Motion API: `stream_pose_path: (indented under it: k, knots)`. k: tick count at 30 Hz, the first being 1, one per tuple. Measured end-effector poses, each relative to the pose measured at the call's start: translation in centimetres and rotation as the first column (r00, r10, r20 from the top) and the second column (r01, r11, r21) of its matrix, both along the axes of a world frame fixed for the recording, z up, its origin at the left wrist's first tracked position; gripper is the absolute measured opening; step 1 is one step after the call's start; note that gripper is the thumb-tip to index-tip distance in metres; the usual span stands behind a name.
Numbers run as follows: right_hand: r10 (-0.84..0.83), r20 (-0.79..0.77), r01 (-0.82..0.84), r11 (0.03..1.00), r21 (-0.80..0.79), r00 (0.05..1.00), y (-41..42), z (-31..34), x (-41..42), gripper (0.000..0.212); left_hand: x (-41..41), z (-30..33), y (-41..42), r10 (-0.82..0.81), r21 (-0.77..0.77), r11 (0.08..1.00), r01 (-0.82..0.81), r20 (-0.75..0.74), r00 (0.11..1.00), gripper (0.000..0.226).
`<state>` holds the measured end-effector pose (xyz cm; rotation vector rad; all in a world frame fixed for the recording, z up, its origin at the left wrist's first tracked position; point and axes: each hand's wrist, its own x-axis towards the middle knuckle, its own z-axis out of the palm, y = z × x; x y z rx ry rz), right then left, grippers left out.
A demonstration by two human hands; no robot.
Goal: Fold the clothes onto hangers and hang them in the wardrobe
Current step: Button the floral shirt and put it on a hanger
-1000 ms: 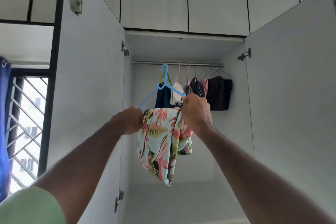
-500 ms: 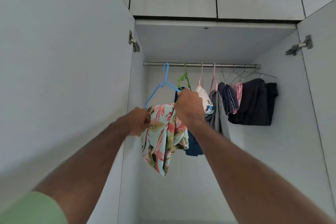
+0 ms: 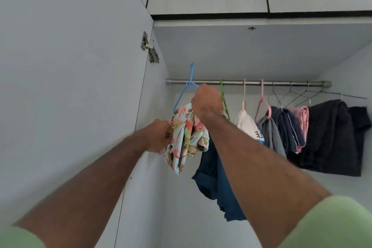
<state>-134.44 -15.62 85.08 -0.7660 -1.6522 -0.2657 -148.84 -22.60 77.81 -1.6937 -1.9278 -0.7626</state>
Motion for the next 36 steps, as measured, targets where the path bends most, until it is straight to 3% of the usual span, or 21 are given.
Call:
stream_pose_path:
  k: [13, 21, 36]
  knots:
    - [-0.073, 0.035, 0.073, 0.997, -0.008, 0.997, 5.0, 3.9, -5.2, 0.028, -2.3, 4.2, 4.8, 0.096, 0.012, 0.995, -0.095, -0.062, 0.994, 0.03]
    - [-0.063, 0.082, 0.066, 0.997, -0.034, 0.995, 6.7, 2.8, -7.2, 0.023, -3.1, 4.8, 6.4, 0.182, 0.035, 0.983, -0.179, -0.112, 0.977, 0.028]
    - [0.009, 0.154, -0.005, 1.0, -0.028, 0.988, 4.4, -2.2, -4.6, 0.024, -2.0, 1.2, 4.7, 0.044, 0.054, 0.998, -0.037, -0.126, 0.991, 0.031]
